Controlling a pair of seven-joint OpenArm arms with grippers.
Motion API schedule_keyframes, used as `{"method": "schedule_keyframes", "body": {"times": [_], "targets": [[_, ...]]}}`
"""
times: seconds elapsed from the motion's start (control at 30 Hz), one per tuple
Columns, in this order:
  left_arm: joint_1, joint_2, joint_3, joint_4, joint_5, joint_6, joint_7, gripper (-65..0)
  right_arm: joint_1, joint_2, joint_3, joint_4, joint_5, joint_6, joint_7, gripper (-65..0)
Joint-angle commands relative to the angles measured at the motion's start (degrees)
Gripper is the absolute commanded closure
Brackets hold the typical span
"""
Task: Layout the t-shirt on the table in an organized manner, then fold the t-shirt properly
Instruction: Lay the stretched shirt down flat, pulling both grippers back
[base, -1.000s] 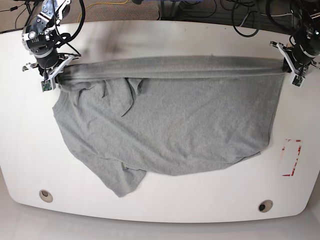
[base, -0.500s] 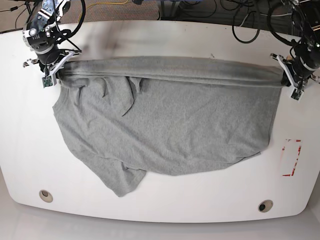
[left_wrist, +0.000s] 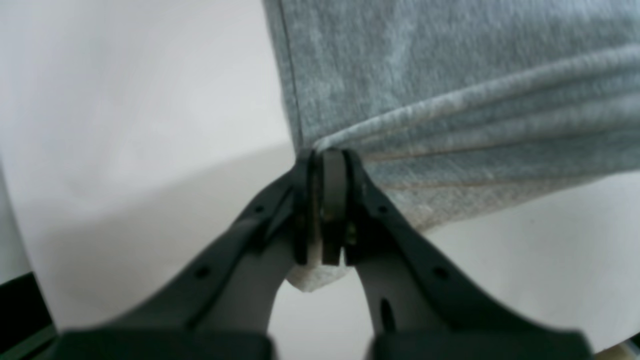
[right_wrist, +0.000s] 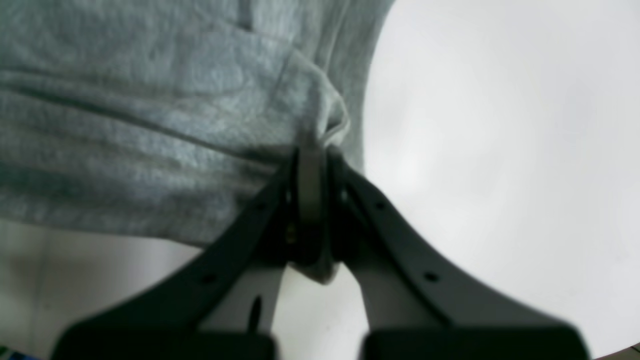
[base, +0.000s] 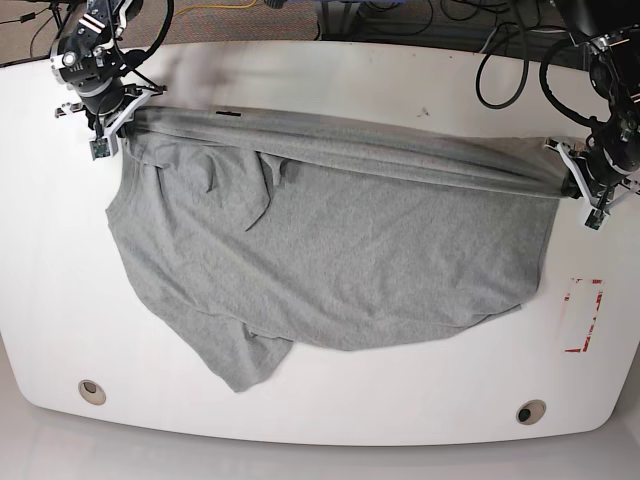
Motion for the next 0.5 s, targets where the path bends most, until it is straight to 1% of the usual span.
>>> {"method": "schedule_keyframes", "body": {"times": [0.0, 0.23, 0.27, 0.33, 0.47], "targets": [[-1.31, -1.29, 0.11, -0.48, 0.89, 0.56, -0.46, -1.1, 0.12, 0.82, 0.63, 0.34, -0.5, -0.56, 0.52, -0.6], [-3.86, -1.29, 3.1, -2.76, 0.89, 0.56, -0.46, -1.3, 0.03, 1.0, 0.63, -0.1, -0.59, -0.56, 0.34, -0.8], [-4.39, -1.29, 3.54, -3.2, 0.89, 0.56, -0.46, -2.2, 0.03, 1.0, 0.63, -0.1, -0.59, -0.56, 0.26, -0.8], [-5.27, -1.29, 4.42, -3.73, 0.89, 0.56, -0.46, -6.5, 0.03, 1.0, 0.63, -0.18, -0.59, -0.56, 0.26, -0.8], [-6.41, -1.38, 6.0, -4.08, 0.89, 0.56, -0.46, -20.6, 0.03, 1.0, 0.54, -0.62, -0.59, -0.56, 0.26, -2.1]]}}
